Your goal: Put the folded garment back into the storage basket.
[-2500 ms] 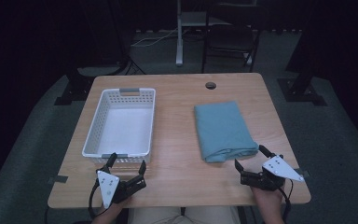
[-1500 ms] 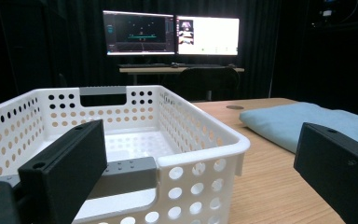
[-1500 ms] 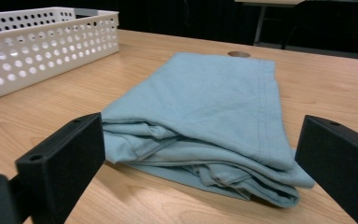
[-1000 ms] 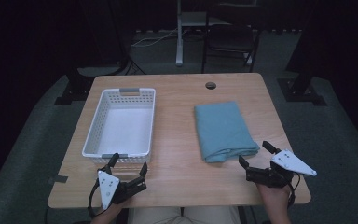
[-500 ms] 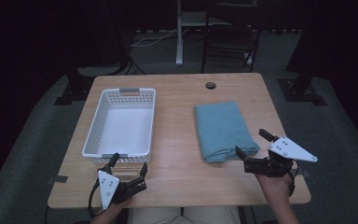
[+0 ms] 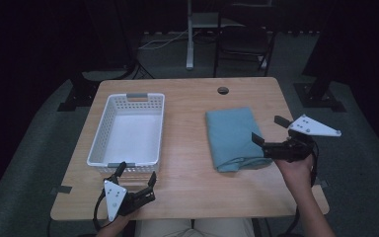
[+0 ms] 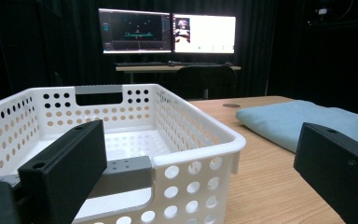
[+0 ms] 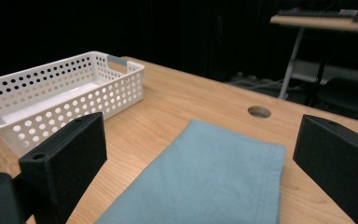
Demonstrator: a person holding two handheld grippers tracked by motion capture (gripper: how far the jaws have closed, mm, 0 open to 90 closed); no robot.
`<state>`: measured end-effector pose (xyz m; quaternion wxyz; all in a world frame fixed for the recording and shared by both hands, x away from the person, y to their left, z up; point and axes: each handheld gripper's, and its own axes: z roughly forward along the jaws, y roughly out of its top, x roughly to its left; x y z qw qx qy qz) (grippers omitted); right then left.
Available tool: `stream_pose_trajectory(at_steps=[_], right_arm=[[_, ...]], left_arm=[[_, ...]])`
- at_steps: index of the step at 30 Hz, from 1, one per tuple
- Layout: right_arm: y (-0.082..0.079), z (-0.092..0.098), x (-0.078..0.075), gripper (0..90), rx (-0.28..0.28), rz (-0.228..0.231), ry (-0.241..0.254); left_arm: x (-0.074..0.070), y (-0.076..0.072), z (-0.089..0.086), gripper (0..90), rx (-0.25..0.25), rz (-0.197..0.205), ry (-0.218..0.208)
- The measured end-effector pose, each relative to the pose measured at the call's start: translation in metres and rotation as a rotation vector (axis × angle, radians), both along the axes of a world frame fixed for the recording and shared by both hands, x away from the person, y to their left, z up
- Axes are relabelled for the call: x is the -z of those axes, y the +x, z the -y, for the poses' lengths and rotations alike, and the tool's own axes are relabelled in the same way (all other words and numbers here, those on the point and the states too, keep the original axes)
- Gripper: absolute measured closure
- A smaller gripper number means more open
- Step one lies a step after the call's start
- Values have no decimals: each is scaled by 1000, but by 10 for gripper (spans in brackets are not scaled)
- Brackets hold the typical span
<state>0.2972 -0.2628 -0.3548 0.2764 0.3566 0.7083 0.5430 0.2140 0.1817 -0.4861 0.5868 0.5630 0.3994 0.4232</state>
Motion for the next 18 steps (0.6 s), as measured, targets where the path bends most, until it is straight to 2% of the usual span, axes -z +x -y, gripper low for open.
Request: stream_pose_trajectory(at_steps=[8,18], right_arm=[[26,4,0,29,11,-45,14],[63,8,7,29,50,-132,-12]], left_arm=[[0,0,0,37,-2,-3,3],[0,0,0,37,-3,-2,2]])
